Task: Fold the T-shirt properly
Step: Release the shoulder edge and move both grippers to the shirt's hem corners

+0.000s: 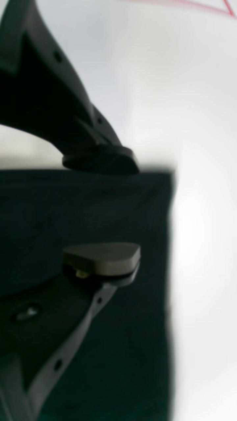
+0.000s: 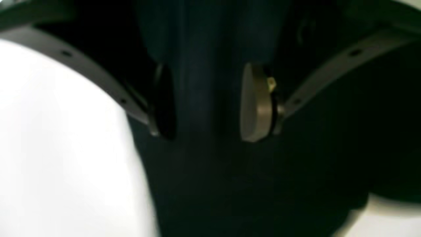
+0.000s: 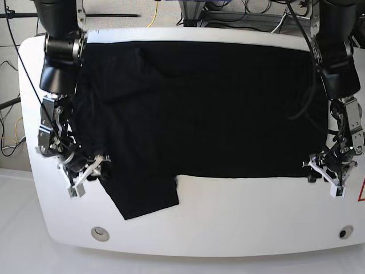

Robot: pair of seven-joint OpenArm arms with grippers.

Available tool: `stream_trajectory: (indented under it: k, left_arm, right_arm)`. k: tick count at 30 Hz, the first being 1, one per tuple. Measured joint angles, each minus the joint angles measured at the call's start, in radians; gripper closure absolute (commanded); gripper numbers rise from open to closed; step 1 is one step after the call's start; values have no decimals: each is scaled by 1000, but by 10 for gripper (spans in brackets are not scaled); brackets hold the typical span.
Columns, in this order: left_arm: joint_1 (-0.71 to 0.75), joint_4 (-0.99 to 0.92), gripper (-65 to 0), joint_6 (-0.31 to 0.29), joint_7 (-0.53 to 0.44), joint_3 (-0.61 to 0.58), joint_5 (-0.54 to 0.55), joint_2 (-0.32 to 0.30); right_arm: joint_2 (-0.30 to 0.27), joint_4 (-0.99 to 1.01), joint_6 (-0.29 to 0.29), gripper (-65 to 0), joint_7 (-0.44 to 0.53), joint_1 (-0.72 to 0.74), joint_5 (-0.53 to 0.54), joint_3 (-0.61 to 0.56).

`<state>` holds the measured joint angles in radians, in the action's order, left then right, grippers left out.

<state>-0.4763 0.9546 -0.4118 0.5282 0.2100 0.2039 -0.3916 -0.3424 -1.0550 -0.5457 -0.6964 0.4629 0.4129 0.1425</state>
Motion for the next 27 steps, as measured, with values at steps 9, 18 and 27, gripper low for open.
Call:
stream_trajectory:
  k: [9, 18, 27]
  left_arm:
    - [-56, -179, -325, -9, -50, 18, -30, -14]
    - [-76, -233, -303, -16, -115, 28, -39, -17]
    - [-70, -259, -319, -14, -126, 26, -34, -18]
  right_arm:
    - [-1, 205, 28, -299, 38, 91, -26, -55]
    - [41, 262, 22, -294, 63, 88, -25, -56]
    - [60, 285, 20, -296, 132, 104, -88, -58]
